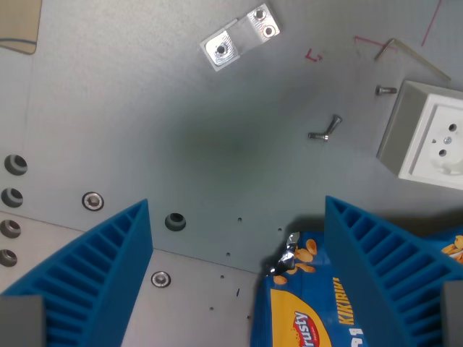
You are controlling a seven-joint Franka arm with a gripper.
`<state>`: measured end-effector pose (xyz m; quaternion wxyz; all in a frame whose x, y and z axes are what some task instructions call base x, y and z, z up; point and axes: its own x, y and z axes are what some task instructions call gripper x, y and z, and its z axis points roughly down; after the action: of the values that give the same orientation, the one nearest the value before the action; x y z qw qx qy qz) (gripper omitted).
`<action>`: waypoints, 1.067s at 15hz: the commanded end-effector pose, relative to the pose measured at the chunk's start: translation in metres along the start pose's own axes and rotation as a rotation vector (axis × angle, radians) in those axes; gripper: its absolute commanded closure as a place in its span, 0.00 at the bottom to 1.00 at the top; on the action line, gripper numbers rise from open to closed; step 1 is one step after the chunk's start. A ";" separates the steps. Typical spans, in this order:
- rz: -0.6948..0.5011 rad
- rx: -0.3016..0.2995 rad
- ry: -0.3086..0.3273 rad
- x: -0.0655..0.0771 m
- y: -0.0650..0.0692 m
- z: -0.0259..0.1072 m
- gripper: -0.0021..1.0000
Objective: Rotate around base negative y
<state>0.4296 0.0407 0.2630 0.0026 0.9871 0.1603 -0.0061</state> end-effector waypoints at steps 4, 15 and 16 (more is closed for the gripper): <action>0.000 -0.018 0.056 0.000 0.000 -0.002 0.00; 0.001 -0.065 0.195 0.000 0.000 -0.002 0.00; 0.001 -0.069 0.208 0.000 0.000 -0.002 0.00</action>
<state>0.4392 0.0416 0.2669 0.0044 0.9869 0.1604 0.0176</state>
